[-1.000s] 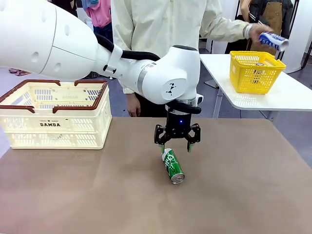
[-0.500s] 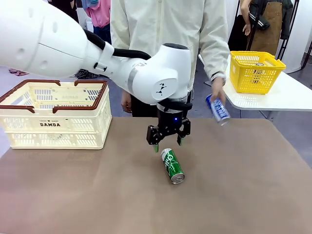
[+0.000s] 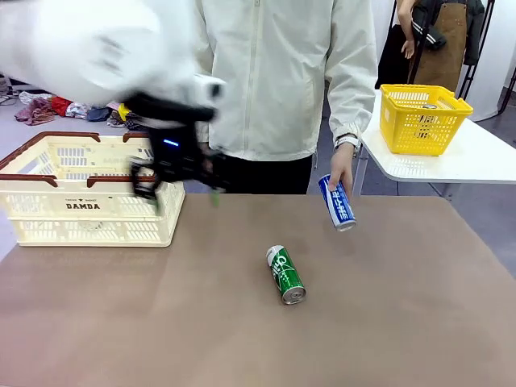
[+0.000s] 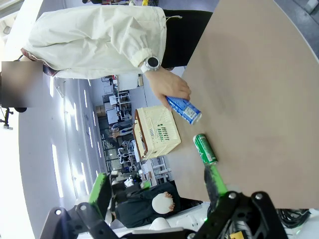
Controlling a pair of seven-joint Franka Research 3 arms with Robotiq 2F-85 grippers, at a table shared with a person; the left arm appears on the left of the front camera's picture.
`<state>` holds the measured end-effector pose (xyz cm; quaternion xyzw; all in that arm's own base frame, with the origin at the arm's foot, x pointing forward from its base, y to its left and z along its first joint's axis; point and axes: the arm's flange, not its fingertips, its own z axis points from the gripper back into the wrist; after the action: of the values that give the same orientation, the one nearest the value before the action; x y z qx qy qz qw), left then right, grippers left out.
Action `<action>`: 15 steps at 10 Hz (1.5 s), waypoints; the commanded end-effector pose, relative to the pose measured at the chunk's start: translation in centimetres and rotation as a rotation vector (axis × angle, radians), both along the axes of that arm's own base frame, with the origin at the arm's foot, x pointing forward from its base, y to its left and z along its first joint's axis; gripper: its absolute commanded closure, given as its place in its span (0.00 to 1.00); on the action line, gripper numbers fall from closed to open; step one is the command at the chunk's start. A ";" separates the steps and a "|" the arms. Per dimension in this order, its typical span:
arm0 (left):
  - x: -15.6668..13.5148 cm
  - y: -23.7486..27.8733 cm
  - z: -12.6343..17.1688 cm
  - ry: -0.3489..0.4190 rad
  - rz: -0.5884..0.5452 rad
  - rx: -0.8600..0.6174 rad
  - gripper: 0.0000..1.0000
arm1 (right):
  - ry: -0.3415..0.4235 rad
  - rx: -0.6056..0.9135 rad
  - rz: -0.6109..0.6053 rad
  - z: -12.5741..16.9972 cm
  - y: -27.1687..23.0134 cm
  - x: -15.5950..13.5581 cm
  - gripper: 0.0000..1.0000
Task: Place the drinks into the Shopping basket.
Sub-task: Pick up one drink and place it into the Shopping basket.
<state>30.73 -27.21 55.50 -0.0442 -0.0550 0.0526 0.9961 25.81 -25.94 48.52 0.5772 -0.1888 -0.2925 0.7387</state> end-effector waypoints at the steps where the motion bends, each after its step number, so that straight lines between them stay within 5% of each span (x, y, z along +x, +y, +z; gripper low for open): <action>1: -3.7 9.3 1.8 -0.028 -0.164 -0.078 0.00 | -0.023 -0.011 0.013 0.2 -0.2 0.0 0.00; 4: -5.4 11.1 1.0 -0.096 -0.234 -0.151 0.00 | -0.023 -0.011 0.013 0.2 -0.2 0.0 0.00; 8: -4.7 10.7 0.9 -0.093 -0.234 -0.151 0.00 | -0.023 -0.011 0.013 0.2 -0.2 0.0 0.00; 12: -1.4 7.8 0.2 -0.035 -0.186 -0.172 0.00 | -0.023 -0.011 0.013 0.2 -0.2 0.0 0.00; 15: 3.0 -1.1 -1.6 0.018 -0.192 -0.119 0.00 | -0.023 -0.011 0.013 0.2 -0.2 0.0 0.00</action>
<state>31.57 -25.51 53.73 -0.1193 -0.0475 -0.0476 0.9906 25.79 -25.95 48.54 0.5772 -0.1890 -0.2924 0.7387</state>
